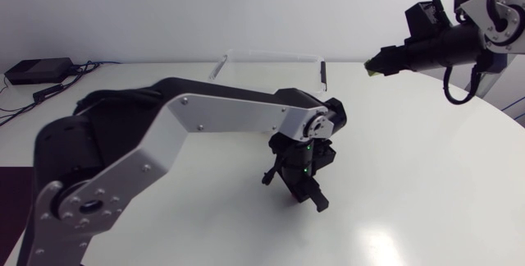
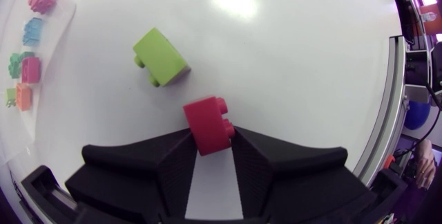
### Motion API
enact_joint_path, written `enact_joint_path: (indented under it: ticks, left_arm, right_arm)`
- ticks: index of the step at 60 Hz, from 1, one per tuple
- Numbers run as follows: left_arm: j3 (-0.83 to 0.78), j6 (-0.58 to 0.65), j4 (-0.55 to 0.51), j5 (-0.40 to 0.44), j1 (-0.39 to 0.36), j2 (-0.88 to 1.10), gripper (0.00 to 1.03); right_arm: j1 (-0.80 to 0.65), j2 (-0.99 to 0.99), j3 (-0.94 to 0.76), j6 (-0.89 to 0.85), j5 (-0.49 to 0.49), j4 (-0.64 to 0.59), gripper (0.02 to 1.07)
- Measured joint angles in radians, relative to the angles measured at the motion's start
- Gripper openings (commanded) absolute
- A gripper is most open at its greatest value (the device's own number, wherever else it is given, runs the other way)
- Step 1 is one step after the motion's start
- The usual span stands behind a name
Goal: Place the duplo bricks in the container
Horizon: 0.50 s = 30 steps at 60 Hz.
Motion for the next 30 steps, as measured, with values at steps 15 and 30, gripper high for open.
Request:
enact_joint_path:
  ticks: [15, 30]
  left_arm:
    - [-0.080, 0.000, 0.039, -0.101, 0.047, -0.234, 0.26]
    - [-0.085, 0.000, 0.079, -0.138, 0.161, -0.426, 0.26]
  right_arm:
    - [0.099, 0.085, 0.087, 0.037, 0.007, 0.000, 0.30]
    - [0.187, 0.196, 0.186, 0.045, 0.046, 0.016, 0.30]
